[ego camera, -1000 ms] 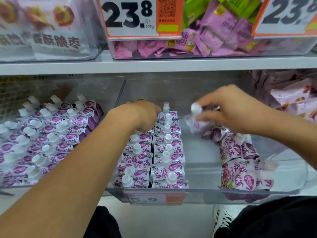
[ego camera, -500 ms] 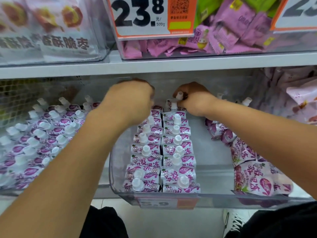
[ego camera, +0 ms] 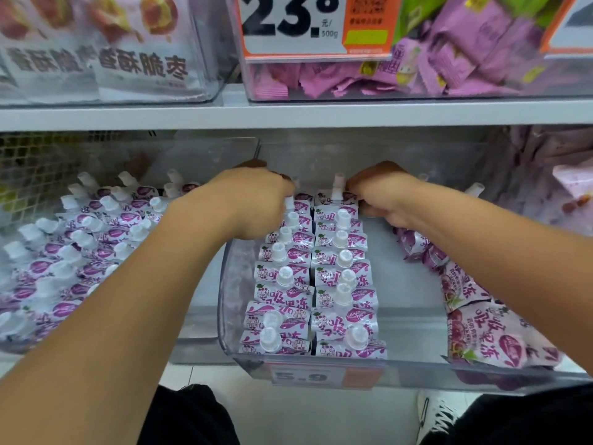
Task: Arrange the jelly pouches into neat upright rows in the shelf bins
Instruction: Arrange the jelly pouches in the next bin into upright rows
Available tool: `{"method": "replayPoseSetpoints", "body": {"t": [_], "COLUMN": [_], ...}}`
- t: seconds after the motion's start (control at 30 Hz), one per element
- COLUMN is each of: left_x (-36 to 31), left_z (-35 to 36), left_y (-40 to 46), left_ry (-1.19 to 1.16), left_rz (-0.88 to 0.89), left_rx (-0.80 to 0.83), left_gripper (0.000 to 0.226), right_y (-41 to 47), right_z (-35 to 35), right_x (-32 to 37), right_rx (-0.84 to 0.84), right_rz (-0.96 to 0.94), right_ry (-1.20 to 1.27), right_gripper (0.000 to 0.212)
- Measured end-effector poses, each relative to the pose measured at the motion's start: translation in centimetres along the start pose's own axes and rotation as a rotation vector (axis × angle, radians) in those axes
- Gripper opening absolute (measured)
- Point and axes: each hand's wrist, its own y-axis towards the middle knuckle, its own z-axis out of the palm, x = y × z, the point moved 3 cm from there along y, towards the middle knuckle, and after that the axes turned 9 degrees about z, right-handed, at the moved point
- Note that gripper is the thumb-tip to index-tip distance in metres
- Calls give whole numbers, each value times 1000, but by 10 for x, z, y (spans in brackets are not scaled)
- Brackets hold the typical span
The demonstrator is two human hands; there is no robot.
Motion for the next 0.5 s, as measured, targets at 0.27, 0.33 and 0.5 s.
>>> {"method": "replayPoseSetpoints", "body": {"t": [0.27, 0.33, 0.5], "left_x": [2, 2, -5], "left_z": [-4, -4, -4], "left_y": [2, 1, 1], "left_ry": [-230, -204, -45], "left_rz": [40, 47, 39], "left_rx": [-20, -17, 38], "left_gripper": [48, 46, 38], "right_y": [0, -3, -19], "right_z": [20, 17, 19], "right_x": [-11, -15, -33], "right_rx": [399, 442, 462], "right_rz": [256, 280, 279], "right_ry": [549, 502, 339], "right_gripper": [108, 109, 96]}}
